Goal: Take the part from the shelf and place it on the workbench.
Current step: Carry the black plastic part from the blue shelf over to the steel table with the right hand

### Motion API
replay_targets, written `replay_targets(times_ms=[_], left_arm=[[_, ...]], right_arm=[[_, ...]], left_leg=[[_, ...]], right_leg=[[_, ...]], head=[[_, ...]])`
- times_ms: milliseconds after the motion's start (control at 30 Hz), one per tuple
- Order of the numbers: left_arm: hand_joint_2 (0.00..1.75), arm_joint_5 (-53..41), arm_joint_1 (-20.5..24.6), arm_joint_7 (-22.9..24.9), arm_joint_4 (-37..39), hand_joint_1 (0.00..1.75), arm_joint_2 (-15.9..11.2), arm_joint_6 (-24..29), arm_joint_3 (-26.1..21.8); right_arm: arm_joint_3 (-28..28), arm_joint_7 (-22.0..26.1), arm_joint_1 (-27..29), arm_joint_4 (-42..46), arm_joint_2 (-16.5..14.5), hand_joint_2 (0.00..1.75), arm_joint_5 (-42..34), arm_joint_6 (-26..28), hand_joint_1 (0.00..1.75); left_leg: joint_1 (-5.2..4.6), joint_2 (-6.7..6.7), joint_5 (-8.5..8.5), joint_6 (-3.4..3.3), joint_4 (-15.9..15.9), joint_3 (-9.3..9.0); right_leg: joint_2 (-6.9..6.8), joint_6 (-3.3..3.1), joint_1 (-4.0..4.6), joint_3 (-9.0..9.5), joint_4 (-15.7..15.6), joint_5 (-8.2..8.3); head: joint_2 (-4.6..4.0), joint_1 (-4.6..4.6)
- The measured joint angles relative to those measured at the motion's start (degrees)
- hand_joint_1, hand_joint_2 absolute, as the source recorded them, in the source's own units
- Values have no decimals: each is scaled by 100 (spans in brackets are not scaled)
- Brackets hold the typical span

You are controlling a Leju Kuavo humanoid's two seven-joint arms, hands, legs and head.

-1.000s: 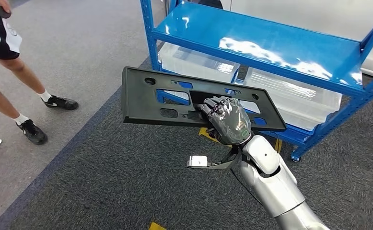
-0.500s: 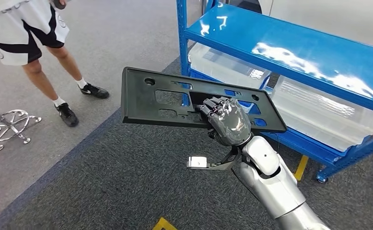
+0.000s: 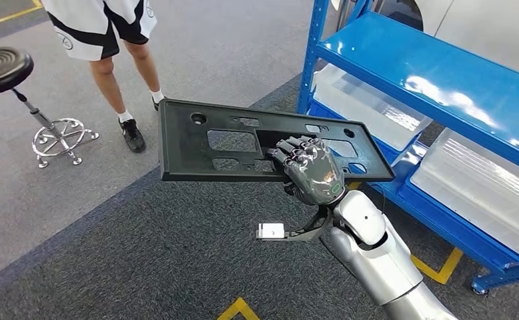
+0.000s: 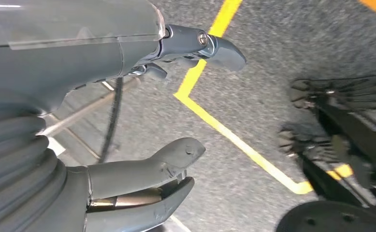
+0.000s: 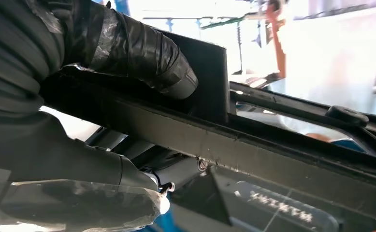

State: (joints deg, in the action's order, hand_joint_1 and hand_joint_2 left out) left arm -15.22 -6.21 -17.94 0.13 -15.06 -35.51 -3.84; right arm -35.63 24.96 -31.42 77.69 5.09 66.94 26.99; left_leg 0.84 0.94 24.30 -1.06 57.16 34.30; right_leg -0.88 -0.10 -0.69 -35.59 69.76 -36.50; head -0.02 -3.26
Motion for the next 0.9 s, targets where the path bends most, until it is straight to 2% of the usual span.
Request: replay_targets(times_ms=[33,67,100,133,200,233,267,300,333,367,400,467,500,533,567,600,633,700,767,800,833,867,900], left_arm=[[175,-183,26,-49,0,0,-10,2,2],[175,-340,51,-69,0,0,-23,-2,5],[175,-404,67,-30,0,0,-36,-19,-8],[175,-352,78,47,0,0,-45,-40,-62],[175,-72,79,229,1,0,-42,-66,-289],[175,32,72,271,1,0,-35,-55,-434],[175,75,54,292,1,0,-23,-36,-556],[175,92,25,305,1,0,-8,-17,-652],[175,103,-9,318,2,0,7,-2,-728],[175,112,-44,333,2,0,32,9,-785],[175,122,-61,349,2,0,51,18,-832],[175,141,-26,376,2,0,85,38,-919],[175,147,5,386,2,0,98,48,-956],[175,152,30,393,2,0,116,57,-989],[175,153,40,398,2,0,135,61,-1015],[175,154,37,405,2,0,151,65,-1040],[175,156,31,411,2,0,162,68,-1065],[175,165,28,425,2,0,170,73,-1112],[175,177,35,431,2,0,173,83,-1146],[175,181,30,435,2,0,175,89,-1161],[175,185,18,439,2,0,178,91,-1178],[175,187,2,444,2,0,186,93,-1195],[175,186,-7,449,2,0,192,93,-1213]], right_arm=[[-38,50,3,-1,-13,175,-56,-71,175],[-92,60,-2,-1,-42,175,-102,-155,175],[-154,-3,-15,7,-71,175,-121,-231,175],[-201,-143,-31,38,-95,175,-132,-292,175],[-207,-429,-74,145,-50,175,-167,-358,175],[-155,-482,-88,204,5,175,-208,-380,175],[-85,-472,-99,242,71,175,-242,-399,175],[-14,-449,-104,266,124,175,-260,-416,175],[46,-427,-103,285,161,175,-268,-426,175],[85,-410,-104,300,182,175,-269,-429,175],[114,-394,-105,317,188,175,-269,-428,175],[169,-358,-97,336,196,175,-257,-424,175],[197,-347,-88,339,202,175,-250,-423,175],[221,-339,-76,338,209,175,-244,-422,175],[240,-337,-63,338,213,175,-242,-420,175],[257,-335,-54,338,215,175,-240,-418,175],[275,-333,-51,338,216,175,-238,-416,175],[324,-326,-53,338,218,175,-233,-409,175],[367,-320,-53,339,221,175,-229,-400,175],[379,-315,-51,338,223,175,-226,-397,175],[385,-311,-50,340,223,175,-223,-396,175],[389,-307,-49,342,223,175,-220,-394,175],[398,-303,-50,346,224,175,-217,-391,175]], left_leg=[[-5,76,-1,-7,5,3],[-8,150,-1,-9,13,5],[-8,225,3,-4,28,5],[-7,301,10,6,52,7],[-11,461,37,43,133,52],[-10,544,43,71,171,90],[0,626,41,105,194,133],[13,705,28,146,201,166],[35,760,13,184,190,188],[39,705,21,218,209,209],[34,567,73,247,296,252],[21,165,357,295,811,487],[29,38,533,318,1183,663],[39,-26,662,336,1514,819],[47,-53,697,346,1692,899],[50,-68,627,346,1655,867],[48,-88,474,335,1413,728],[-10,-315,157,262,625,293],[-92,-501,50,165,175,65],[-122,-494,64,129,147,64],[-121,-415,48,97,121,68],[-109,-348,29,70,83,55],[-93,-282,8,40,40,36]], right_leg=[[47,-3,0,-168,319,-96],[67,-5,-1,-267,477,-88],[77,-8,-5,-261,406,43],[104,-13,-13,-157,138,255],[375,-17,-57,127,-559,616],[504,-18,-73,216,-779,694],[596,-23,-72,250,-876,703],[586,-40,-53,252,-892,699],[512,-72,-51,255,-906,715],[441,-109,-49,271,-937,734],[370,-148,-56,290,-972,754],[196,-198,-47,324,-1018,768],[101,-214,-32,330,-1022,762],[5,-223,-19,332,-1020,753],[-85,-228,-9,336,-1019,742],[-165,-227,-2,343,-1018,730],[-237,-221,1,355,-1018,717],[-377,-191,20,393,-1020,682],[-503,-148,43,419,-1027,654],[-563,-125,51,428,-1037,647],[-612,-101,48,443,-1051,640],[-576,-73,43,457,-1042,616],[-451,-51,33,438,-976,556]], head=[[0,0],[0,0],[0,0],[0,0],[1,-1],[1,-1],[1,-1],[1,-2],[1,-1],[1,-3],[1,-8],[1,-15],[1,-18],[1,-17],[1,-17],[1,-17],[2,-18],[1,-18],[1,-17],[1,-17],[1,-17],[2,-15],[2,-13]])
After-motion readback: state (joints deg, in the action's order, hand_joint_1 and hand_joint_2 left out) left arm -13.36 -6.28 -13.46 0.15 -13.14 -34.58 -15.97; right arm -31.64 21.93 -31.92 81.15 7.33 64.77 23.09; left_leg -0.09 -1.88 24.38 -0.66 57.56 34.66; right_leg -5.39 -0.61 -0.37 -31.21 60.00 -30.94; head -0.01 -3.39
